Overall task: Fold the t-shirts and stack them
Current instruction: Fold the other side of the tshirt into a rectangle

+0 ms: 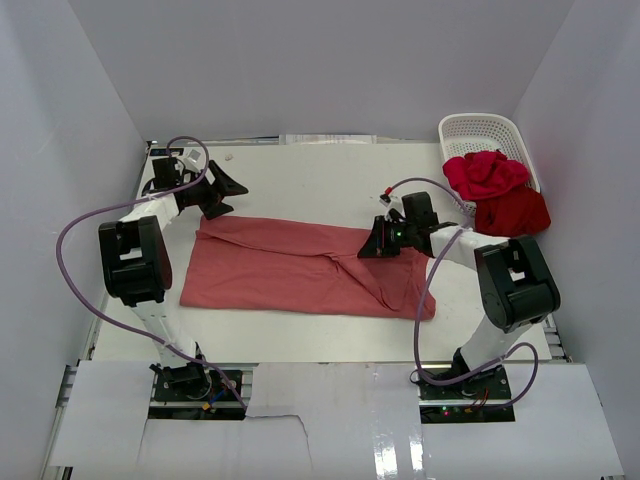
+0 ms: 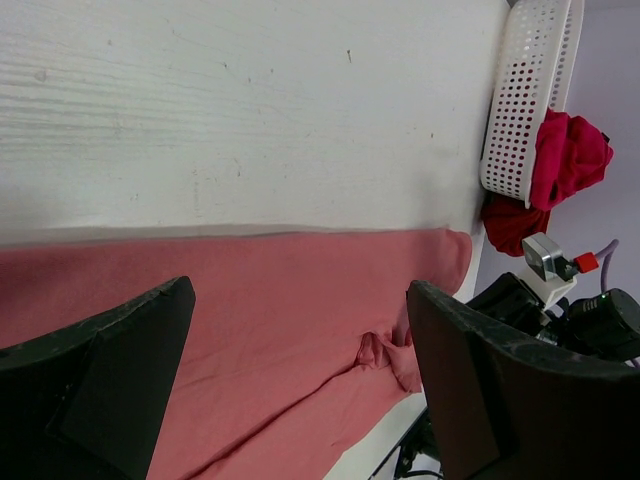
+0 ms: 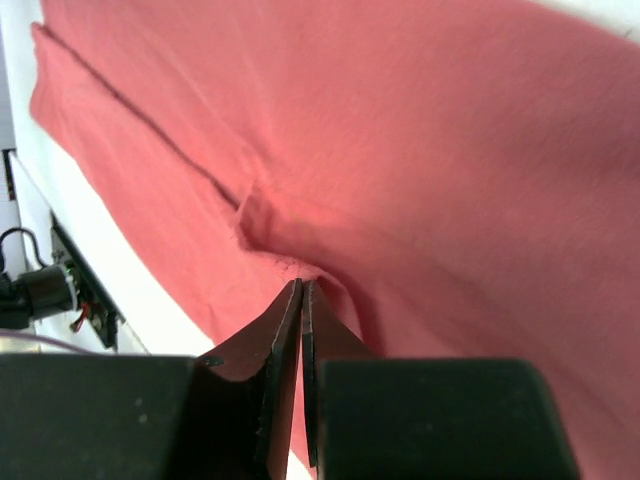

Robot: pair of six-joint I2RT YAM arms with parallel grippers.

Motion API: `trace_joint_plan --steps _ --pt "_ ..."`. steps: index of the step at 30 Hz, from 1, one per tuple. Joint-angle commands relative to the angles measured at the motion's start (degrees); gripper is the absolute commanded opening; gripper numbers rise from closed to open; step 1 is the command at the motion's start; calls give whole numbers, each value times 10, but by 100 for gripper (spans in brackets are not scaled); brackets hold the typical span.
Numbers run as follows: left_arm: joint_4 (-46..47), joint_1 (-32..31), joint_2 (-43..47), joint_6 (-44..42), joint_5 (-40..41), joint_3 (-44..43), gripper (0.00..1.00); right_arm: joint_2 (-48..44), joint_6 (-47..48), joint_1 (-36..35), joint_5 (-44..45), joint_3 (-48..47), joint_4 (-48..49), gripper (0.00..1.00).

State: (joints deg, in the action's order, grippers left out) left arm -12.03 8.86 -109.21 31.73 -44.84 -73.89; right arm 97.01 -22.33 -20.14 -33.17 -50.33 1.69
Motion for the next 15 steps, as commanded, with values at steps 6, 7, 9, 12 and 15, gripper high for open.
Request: trace_joint_plan --steps 6,7,9,12,15 --pt "-4 -4 0 -11 -7 -17 98 -72 -47 -9 -71 53 27 8" --pt "-4 -5 0 -11 -6 -17 98 -74 -50 -11 -75 58 30 8" --pt "-4 -6 -2 -11 -7 -18 98 -71 -61 -18 -86 66 31 8" --pt "-5 -6 -4 -11 -7 -20 98 -59 -64 -31 -106 75 33 8" --pt "-6 -7 -6 -11 -6 -21 98 -43 -73 -39 -134 87 59 8"
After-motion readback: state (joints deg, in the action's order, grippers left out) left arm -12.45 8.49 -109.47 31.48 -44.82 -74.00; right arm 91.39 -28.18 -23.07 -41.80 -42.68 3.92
